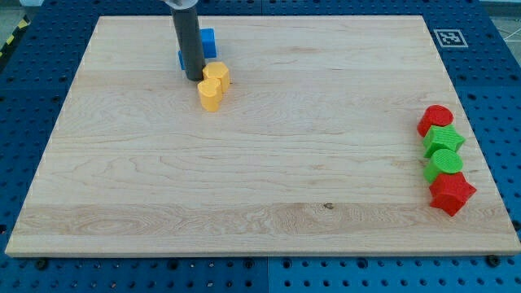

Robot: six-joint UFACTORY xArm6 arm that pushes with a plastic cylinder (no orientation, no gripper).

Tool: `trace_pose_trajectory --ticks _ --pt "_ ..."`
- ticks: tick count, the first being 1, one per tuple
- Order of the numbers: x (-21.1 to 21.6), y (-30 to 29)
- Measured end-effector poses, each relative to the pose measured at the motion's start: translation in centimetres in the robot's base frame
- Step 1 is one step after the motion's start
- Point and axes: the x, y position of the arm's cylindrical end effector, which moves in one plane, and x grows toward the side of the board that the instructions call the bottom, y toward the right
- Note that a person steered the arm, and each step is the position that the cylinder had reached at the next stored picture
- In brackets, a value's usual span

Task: Push blue triangle above yellow hexagon

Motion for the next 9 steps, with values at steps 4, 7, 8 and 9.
trace_pose_trajectory --ticks 4,7,8,9 --pt "-2.3 -7.8" --pt "-5.3 -6.1" --pt "-5.9 -5.2" --pt "-6.1 -3.9"
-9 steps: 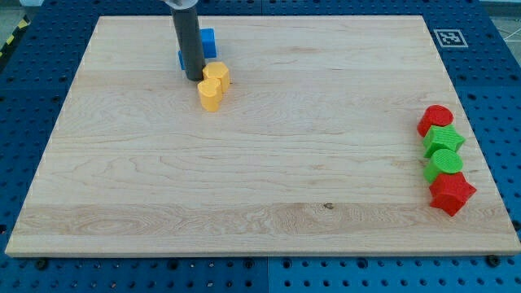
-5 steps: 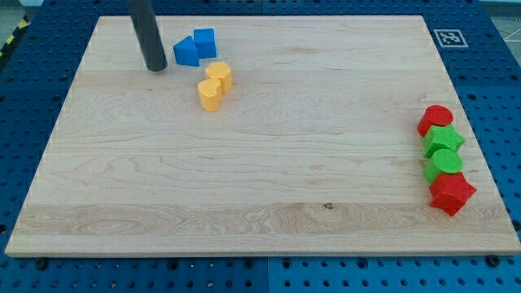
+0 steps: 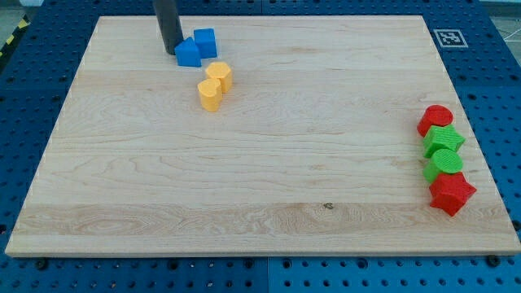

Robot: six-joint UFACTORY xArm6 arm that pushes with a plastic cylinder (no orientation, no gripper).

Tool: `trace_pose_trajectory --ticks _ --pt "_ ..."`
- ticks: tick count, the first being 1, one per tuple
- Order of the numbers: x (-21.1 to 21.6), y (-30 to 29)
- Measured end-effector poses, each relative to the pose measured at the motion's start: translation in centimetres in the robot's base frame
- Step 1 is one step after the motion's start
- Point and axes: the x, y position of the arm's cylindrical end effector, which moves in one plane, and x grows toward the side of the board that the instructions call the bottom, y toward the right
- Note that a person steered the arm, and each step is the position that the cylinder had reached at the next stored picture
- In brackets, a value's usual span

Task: Push blue triangle above yellow hexagon

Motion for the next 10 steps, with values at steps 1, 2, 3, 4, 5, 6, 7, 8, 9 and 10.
trace_pose_trajectory --ticks 1,2,3,4,5,6,7,8,9,10 --pt "1.0 0.2" --pt "2.3 0.5" --pt "3.1 2.1" --pt "2.9 3.7" --pt "1.7 4.7" --pt "1.3 5.4" --pt "1.3 5.4" --pt "1.3 5.4" --pt "1.3 5.5" --pt "0.7 5.5"
